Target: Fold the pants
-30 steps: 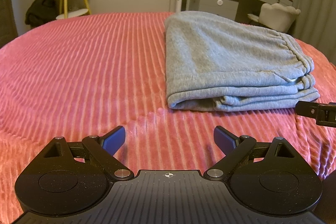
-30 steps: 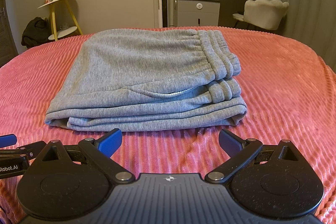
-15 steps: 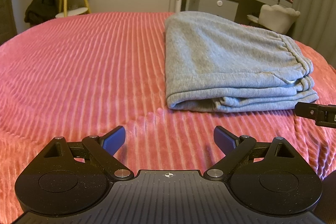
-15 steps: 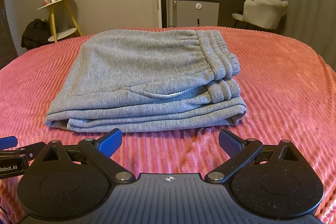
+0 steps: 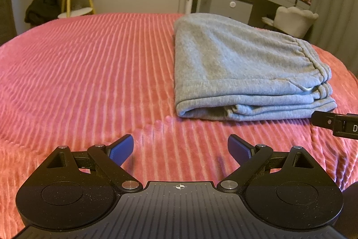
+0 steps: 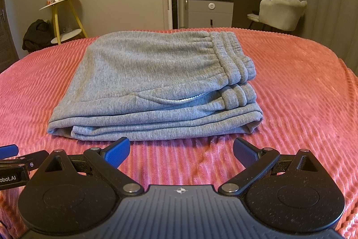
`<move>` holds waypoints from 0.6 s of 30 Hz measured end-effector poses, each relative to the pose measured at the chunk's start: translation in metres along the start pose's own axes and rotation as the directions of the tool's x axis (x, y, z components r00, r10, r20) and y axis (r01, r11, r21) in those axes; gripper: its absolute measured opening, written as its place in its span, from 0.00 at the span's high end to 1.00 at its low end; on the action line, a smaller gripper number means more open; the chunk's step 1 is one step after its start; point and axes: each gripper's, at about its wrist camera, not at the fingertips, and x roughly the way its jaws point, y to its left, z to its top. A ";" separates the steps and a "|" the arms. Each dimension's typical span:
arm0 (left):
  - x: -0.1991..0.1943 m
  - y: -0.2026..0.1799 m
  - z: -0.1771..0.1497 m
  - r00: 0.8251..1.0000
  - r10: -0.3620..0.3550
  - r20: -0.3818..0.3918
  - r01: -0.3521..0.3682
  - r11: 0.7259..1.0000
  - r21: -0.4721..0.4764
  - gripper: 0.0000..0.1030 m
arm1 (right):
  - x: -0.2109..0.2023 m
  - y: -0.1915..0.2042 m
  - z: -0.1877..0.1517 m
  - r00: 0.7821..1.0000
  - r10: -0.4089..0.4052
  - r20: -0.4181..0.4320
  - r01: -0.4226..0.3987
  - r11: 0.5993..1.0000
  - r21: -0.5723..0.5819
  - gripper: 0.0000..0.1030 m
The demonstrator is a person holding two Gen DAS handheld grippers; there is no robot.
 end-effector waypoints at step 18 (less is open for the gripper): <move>0.000 -0.001 0.000 1.000 -0.004 -0.004 0.004 1.000 0.011 0.07 | 0.000 0.000 0.000 1.000 -0.001 -0.003 0.001 1.000 -0.002 0.04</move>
